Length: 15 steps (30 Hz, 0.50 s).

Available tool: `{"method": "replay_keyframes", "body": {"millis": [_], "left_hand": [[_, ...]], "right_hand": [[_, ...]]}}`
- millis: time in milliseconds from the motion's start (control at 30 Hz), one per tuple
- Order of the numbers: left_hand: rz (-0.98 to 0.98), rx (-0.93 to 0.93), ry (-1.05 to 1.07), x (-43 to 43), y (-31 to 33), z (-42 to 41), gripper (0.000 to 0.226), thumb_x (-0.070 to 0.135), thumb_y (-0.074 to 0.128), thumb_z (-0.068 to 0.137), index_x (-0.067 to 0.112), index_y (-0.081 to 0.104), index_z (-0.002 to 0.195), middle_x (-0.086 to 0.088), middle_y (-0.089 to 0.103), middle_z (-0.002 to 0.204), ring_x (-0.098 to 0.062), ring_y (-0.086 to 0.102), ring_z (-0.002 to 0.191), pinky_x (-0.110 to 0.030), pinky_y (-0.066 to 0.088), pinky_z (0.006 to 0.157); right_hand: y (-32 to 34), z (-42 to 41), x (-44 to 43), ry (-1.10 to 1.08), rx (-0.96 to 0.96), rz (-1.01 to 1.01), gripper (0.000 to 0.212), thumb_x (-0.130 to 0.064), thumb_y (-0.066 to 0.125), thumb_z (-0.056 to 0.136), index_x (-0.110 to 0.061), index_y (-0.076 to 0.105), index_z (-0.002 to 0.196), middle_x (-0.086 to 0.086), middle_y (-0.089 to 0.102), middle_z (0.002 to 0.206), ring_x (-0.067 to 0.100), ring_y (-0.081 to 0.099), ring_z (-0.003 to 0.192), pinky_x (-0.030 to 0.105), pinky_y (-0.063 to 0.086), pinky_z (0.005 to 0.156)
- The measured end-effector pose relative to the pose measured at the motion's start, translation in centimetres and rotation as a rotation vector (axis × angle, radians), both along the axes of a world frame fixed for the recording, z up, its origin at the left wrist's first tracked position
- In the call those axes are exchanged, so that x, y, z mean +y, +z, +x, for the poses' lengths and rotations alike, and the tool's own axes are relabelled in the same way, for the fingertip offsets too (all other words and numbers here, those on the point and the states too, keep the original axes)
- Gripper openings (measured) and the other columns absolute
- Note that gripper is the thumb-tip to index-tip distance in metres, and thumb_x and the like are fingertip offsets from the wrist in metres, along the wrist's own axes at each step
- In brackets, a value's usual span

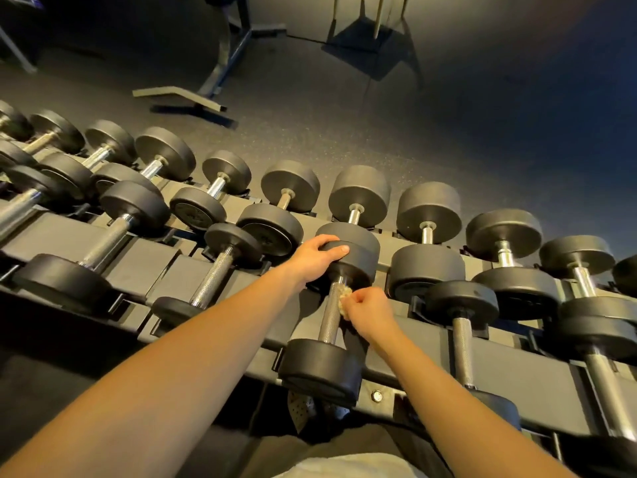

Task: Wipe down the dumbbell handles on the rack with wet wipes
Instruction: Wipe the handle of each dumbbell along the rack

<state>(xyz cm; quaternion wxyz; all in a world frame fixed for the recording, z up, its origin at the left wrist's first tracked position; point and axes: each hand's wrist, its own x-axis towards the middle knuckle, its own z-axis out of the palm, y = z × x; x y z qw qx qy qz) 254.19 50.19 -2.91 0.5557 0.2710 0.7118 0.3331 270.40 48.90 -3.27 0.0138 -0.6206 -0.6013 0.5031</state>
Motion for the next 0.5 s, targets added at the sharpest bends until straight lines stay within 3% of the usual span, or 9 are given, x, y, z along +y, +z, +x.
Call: {"method": "replay_keyframes", "body": {"millis": [100, 233, 300, 400, 433, 500], "left_hand": [[-0.037, 0.005, 0.007, 0.2, 0.5, 0.1, 0.045, 0.042, 0.07, 0.095, 0.029, 0.06, 0.137, -0.004, 0.062, 0.132, -0.019, 0.061, 0.111, -0.031, 0.049, 0.087], [-0.061, 0.089, 0.026, 0.0, 0.8, 0.9, 0.059, 0.045, 0.067, 0.097, 0.028, 0.048, 0.15, -0.001, 0.053, 0.143, -0.02, 0.053, 0.123, -0.032, 0.041, 0.101], [-0.071, 0.169, 0.024, -0.3, 0.8, 1.5, 0.065, 0.047, 0.064, 0.098, 0.026, 0.041, 0.156, 0.0, 0.051, 0.147, -0.021, 0.052, 0.129, -0.035, 0.041, 0.11], [-0.073, 0.292, -0.025, -1.0, 1.3, 2.0, 0.066, 0.043, 0.059, 0.101, 0.025, 0.034, 0.159, 0.0, 0.049, 0.153, -0.023, 0.051, 0.136, -0.042, 0.04, 0.116], [-0.069, 0.324, -0.042, -1.4, 1.6, 2.2, 0.065, 0.04, 0.058, 0.102, 0.025, 0.033, 0.16, 0.0, 0.048, 0.154, -0.023, 0.05, 0.137, -0.042, 0.04, 0.116], [-0.076, 0.42, -0.09, -2.6, 1.8, 2.4, 0.065, 0.033, 0.059, 0.102, 0.027, 0.031, 0.161, -0.001, 0.048, 0.155, -0.023, 0.05, 0.138, -0.042, 0.04, 0.116]], "right_hand": [[0.7, 1.3, -0.3, 0.252, -0.024, -0.219, 0.033, -0.011, 0.056, 0.097, -0.013, 0.061, 0.064, 0.004, 0.054, 0.06, 0.015, 0.048, 0.054, 0.023, 0.037, 0.047], [1.1, 3.3, -1.3, 0.416, 0.026, -0.49, 0.021, -0.014, 0.057, 0.094, -0.02, 0.062, 0.074, -0.002, 0.052, 0.061, 0.014, 0.047, 0.059, 0.024, 0.037, 0.051], [0.7, 3.6, -0.5, 0.22, 0.114, -0.545, 0.023, -0.008, 0.051, 0.092, -0.016, 0.062, 0.074, -0.001, 0.051, 0.056, 0.012, 0.044, 0.051, 0.023, 0.034, 0.047], [-0.8, 1.9, 1.7, -0.367, 0.185, -0.561, 0.029, -0.007, 0.04, 0.101, -0.006, 0.059, 0.079, 0.005, 0.048, 0.054, 0.012, 0.037, 0.039, 0.021, 0.032, 0.038], [-1.1, 1.1, 2.2, -0.458, 0.205, -0.529, 0.029, -0.008, 0.04, 0.103, -0.003, 0.06, 0.083, 0.007, 0.049, 0.055, 0.013, 0.037, 0.038, 0.021, 0.033, 0.037], [-1.1, 0.0, 2.4, -0.416, 0.23, -0.498, 0.026, -0.008, 0.04, 0.103, -0.002, 0.061, 0.091, 0.007, 0.051, 0.057, 0.013, 0.039, 0.038, 0.021, 0.034, 0.036]]}}
